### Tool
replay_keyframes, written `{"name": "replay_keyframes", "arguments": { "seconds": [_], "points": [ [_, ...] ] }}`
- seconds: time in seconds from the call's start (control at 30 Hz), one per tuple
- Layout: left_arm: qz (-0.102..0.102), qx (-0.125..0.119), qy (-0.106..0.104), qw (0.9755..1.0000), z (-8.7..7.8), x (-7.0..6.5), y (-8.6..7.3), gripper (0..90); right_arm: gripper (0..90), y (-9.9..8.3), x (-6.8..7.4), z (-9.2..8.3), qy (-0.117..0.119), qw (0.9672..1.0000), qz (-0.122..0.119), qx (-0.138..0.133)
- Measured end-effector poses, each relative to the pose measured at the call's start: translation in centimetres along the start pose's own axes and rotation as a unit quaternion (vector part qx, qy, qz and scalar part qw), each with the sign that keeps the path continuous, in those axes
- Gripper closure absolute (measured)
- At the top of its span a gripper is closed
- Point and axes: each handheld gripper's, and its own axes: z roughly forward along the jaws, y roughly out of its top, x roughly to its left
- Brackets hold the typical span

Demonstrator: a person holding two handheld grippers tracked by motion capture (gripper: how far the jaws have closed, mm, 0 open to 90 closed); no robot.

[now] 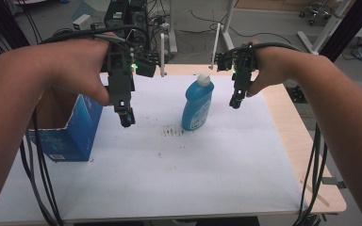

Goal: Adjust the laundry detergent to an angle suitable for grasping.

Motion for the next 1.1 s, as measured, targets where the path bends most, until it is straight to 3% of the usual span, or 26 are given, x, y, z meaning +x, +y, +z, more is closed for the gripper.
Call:
{"name": "replay_keyframes", "arguments": {
  "seconds": [0.4,0.9,1.1],
  "points": [
    [-0.008,0.007,0.007,0.9999,0.0,-0.2,-0.2,1.7,1.0,-0.2,-0.3,0.2,-0.003,1.0000,-0.001,-0.001],
    [-0.019,0.009,0.013,0.9997,0.2,-1.1,-0.7,1.7,1.0,0.0,0.5,-0.2,-0.007,0.9999,-0.010,-0.011],
    [-0.019,0.009,0.019,0.9996,0.2,-1.1,-0.8,1.7,1.0,-0.1,0.3,-0.3,-0.006,0.9999,-0.003,-0.009]
  ]
}}
